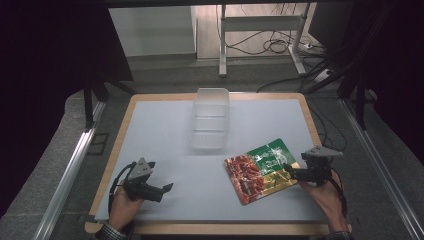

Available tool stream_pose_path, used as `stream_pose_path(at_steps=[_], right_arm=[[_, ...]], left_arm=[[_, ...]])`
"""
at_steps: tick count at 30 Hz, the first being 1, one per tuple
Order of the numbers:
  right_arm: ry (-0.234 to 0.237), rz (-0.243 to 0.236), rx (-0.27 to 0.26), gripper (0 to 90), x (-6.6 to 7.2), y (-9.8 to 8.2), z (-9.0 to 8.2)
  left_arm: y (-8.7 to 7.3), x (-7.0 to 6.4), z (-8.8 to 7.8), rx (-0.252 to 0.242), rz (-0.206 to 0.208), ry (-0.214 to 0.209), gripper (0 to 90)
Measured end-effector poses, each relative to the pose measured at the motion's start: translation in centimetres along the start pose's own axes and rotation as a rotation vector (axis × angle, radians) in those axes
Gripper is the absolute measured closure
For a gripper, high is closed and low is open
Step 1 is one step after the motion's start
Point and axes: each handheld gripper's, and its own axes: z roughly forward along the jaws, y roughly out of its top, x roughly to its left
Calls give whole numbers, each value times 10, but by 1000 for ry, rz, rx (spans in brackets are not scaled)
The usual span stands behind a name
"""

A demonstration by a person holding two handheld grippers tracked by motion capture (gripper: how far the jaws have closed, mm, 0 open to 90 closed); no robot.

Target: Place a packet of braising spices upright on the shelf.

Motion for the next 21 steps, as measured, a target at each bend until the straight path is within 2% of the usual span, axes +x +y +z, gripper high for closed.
stream_pose_path(at_steps=[5,9,15,21], right_arm=[[-6,-15,50,238,-4,2,12],[10,-7,82,262,-8,3,19],[58,-3,128,260,-10,4,26],[111,25,148,347,-9,8,31]], left_arm=[[0,0,0,0,0,1,0],[0,0,0,1,1,2,0],[0,0,0,1,2,3,0],[0,0,0,2,3,4,0]])
